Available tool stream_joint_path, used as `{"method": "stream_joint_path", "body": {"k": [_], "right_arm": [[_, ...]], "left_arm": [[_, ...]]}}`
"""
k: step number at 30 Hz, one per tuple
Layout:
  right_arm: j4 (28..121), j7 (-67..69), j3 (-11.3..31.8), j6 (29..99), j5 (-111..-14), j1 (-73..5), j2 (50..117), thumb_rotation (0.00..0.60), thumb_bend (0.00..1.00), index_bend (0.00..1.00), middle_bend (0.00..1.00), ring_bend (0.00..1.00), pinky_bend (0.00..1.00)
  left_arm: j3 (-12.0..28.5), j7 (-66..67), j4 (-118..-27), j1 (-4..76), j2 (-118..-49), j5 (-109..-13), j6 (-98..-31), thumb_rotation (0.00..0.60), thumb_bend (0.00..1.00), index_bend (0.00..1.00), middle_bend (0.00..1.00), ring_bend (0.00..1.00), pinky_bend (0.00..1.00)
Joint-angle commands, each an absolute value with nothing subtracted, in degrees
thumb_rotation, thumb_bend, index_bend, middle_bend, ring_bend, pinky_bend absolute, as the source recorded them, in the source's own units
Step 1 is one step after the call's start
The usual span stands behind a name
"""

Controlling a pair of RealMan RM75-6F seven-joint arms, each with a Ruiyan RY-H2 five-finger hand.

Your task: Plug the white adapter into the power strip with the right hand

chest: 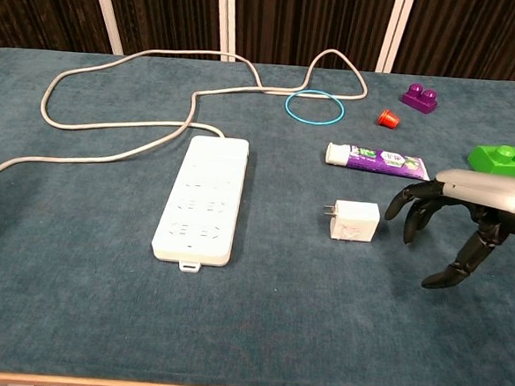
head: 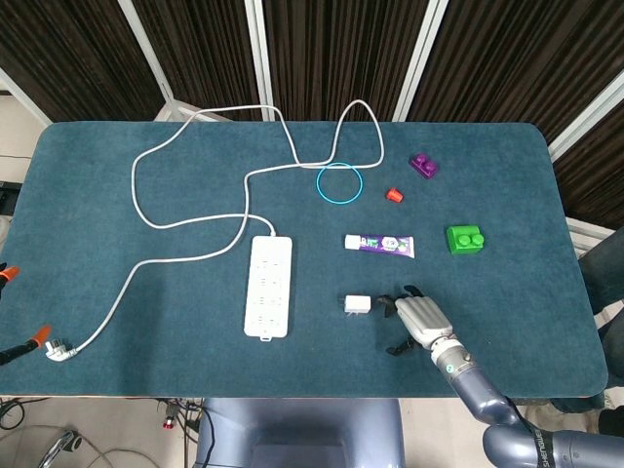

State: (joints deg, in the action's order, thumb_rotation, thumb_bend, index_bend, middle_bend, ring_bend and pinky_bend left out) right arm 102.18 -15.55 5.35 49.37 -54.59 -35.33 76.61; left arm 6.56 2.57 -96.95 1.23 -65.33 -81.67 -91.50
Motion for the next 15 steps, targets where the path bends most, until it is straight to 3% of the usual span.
{"method": "stream_joint_path", "body": {"k": [1,15], "right_arm": [[102.32,-15.56,5.50,49.35,-54.41,-35.70,76.79,0.600,0.19,0.26,0.39,0.28,0.09],[102.96,-15.19,6.57,48.88,-52.26,-38.00,77.74,0.600,0.19,0.26,0.39,0.28,0.09]], "left_arm": [[6.59,2.58,-96.95,1.24,-65.33,-81.59,-91.45,0.600,0.14,0.18,0.10,0.00,0.11],[6.44,2.44,-97.89,1.10,-65.04,-81.44,-91.31,0.600,0.14,0.18,0.10,0.00,0.11]]}}
